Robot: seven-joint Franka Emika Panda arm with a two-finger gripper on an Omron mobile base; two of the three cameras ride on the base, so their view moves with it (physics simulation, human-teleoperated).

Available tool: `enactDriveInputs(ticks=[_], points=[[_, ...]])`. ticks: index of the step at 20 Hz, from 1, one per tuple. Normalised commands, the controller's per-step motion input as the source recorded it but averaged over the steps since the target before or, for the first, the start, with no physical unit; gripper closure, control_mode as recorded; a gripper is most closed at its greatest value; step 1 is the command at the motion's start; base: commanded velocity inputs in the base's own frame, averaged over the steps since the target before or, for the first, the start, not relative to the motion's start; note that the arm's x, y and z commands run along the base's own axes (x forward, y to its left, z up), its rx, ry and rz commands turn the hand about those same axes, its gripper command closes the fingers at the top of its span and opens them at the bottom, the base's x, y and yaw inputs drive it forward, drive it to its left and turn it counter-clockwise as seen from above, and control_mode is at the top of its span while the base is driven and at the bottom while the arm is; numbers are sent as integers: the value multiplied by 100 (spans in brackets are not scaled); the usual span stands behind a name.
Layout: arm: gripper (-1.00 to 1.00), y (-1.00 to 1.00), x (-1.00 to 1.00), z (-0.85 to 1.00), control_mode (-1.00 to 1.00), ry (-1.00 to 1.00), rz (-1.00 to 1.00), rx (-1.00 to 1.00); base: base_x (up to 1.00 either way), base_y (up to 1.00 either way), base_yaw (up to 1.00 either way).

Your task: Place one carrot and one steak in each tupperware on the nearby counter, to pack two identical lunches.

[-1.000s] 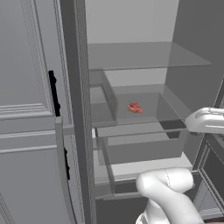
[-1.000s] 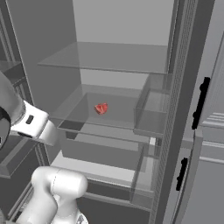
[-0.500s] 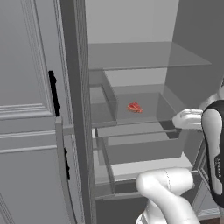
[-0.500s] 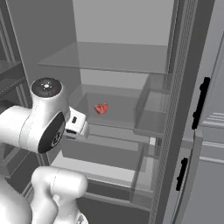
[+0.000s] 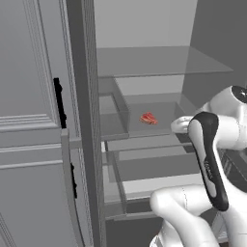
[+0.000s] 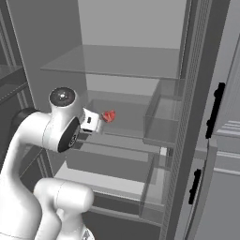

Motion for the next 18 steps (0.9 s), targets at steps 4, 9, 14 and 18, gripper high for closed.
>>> enactDriveInputs(ticks=[4, 9, 14, 18], points=[[-100, 1, 100, -3, -100, 8, 4, -7, 0, 0, 0], [-100, 0, 87, -3, -100, 6, 8, -6, 0, 0, 0], [-100, 0, 43, -15, -100, 0, 7, -3, 0, 0, 0], [-100, 0, 30, -45, -100, 0, 9, 0, 0, 0, 0]])
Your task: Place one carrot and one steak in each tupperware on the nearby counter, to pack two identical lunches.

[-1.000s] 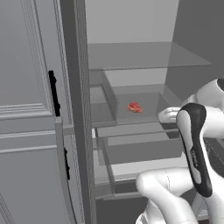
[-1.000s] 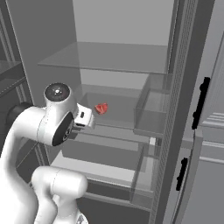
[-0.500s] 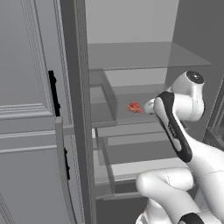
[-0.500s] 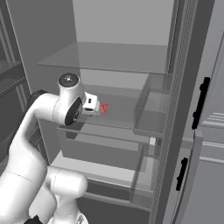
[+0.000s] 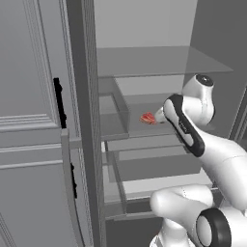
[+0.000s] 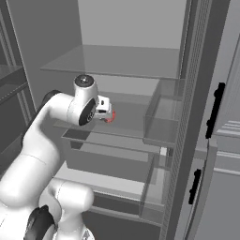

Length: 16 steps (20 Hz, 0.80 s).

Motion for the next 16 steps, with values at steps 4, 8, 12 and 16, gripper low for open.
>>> enactDriveInputs(ticks=[4, 8, 12, 16], points=[[-100, 0, 30, -51, -100, 0, 11, 0, 0, 0, 0], [-100, 0, 40, -22, -100, 0, 8, -1, 0, 0, 0], [-100, -1, 44, -3, -100, 0, 2, -4, 0, 0, 0], [-100, -10, 34, -3, -100, 0, 0, 0, 0, 0, 0]])
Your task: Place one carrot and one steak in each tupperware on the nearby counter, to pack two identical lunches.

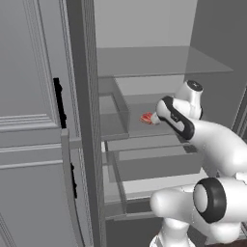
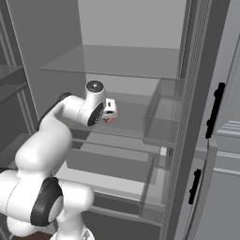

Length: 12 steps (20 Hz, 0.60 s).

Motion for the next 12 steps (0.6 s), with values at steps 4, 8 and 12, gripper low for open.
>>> enactDriveInputs(ticks=[4, 8, 12], points=[[-100, -6, 34, -14, -100, 0, 0, 0, 0, 0, 0], [-100, 0, 37, -34, -100, 0, 0, 0, 0, 0, 0], [-100, 0, 33, -37, -100, 0, 0, 0, 0, 0, 0]])
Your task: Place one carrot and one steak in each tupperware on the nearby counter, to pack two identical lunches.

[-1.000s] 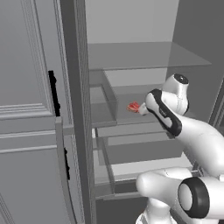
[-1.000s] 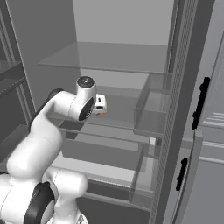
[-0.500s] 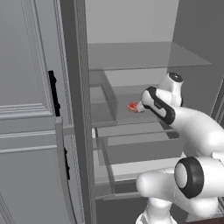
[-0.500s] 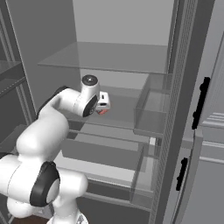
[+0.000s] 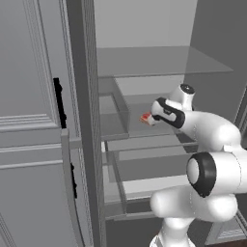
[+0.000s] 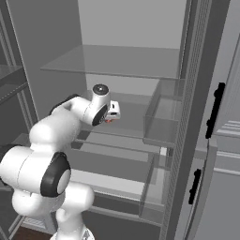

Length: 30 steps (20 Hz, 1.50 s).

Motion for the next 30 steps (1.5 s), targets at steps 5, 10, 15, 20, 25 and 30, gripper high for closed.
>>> enactDriveInputs(ticks=[5, 10, 15, 20, 25, 30], points=[[-100, 0, 41, -26, -100, 0, 0, 0, 0, 0, 0], [-100, -1, 44, -14, -100, 0, 0, -2, 0, 0, 0], [-100, -7, 26, -3, -100, -3, 0, -7, 0, 0, 0], [-100, 0, 8, -2, -100, -7, 0, -9, 0, 0, 0], [-100, 0, 4, -30, -100, -3, 0, -2, 0, 0, 0], [-100, 0, 33, -41, -100, 0, 1, 0, 0, 0, 0]])
